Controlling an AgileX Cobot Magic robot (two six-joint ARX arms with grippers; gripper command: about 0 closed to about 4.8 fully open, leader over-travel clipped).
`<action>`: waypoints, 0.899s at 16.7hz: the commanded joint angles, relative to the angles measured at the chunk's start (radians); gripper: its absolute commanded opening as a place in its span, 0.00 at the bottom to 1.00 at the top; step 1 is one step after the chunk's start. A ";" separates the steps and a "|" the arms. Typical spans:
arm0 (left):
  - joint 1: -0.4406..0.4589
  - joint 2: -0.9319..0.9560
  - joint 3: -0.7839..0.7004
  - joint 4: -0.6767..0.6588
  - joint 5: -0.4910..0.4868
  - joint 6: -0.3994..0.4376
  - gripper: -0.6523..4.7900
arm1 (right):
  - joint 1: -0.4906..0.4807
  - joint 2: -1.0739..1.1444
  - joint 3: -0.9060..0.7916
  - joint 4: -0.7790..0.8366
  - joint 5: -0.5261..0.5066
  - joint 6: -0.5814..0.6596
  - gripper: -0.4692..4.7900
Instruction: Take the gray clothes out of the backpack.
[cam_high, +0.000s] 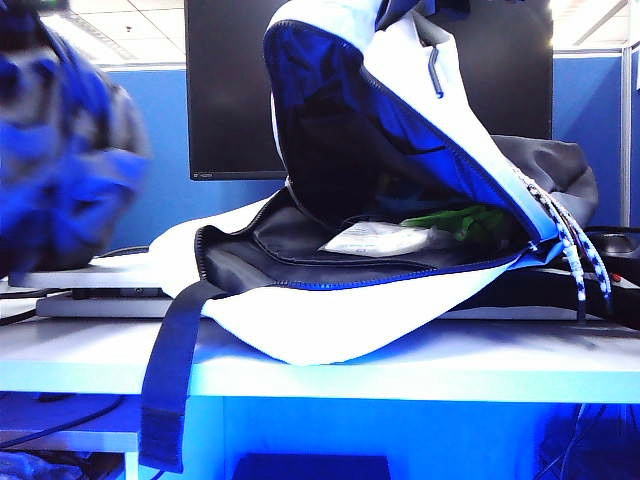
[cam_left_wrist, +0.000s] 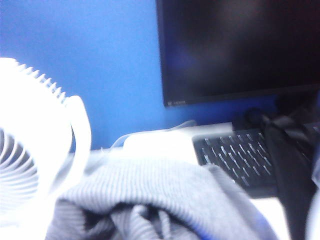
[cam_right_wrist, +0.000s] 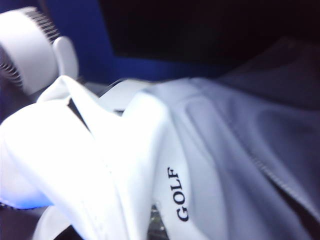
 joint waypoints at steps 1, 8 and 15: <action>0.001 0.156 0.034 0.114 -0.026 -0.077 0.11 | 0.002 -0.008 0.011 0.001 -0.016 0.015 0.09; -0.037 0.359 0.090 0.286 -0.032 -0.189 1.00 | -0.001 0.006 0.010 -0.091 -0.081 -0.009 0.26; -0.032 0.166 0.092 0.306 0.114 -0.218 1.00 | 0.000 0.001 0.010 -0.003 -0.129 0.071 0.93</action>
